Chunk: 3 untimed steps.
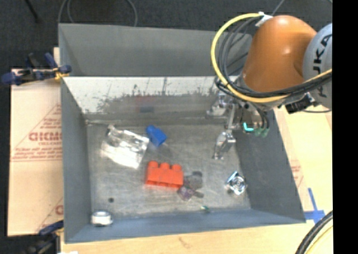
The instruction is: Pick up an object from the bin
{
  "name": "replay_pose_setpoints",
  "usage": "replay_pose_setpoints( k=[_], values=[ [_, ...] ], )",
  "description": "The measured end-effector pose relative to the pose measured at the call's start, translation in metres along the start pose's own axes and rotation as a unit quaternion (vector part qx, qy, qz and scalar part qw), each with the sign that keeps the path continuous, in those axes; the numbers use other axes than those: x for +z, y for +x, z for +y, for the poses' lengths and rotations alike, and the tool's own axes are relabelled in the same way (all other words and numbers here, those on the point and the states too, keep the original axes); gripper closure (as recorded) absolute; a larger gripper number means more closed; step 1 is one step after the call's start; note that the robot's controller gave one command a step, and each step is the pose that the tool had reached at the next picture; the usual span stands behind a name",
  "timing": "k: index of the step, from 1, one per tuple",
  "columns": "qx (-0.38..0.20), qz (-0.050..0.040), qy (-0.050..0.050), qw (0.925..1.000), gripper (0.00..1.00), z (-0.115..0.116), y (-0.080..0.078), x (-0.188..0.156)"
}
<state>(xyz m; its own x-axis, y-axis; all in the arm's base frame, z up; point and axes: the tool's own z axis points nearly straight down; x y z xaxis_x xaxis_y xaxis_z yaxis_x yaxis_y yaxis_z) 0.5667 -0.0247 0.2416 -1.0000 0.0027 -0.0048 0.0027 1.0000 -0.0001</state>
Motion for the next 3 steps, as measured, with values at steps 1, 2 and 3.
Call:
replay_pose_setpoints(
  k=[1, 2, 3],
  values=[
    [-0.142, -0.0019, 0.001, 0.9898, 0.00, 0.113, 0.039, 0.168],
    [-0.105, -0.0011, -0.001, 0.9944, 0.00, 0.095, 0.041, 0.140],
    [-0.075, -0.0018, -0.002, 0.9972, 0.00, 0.102, 0.032, 0.138]
  ],
)
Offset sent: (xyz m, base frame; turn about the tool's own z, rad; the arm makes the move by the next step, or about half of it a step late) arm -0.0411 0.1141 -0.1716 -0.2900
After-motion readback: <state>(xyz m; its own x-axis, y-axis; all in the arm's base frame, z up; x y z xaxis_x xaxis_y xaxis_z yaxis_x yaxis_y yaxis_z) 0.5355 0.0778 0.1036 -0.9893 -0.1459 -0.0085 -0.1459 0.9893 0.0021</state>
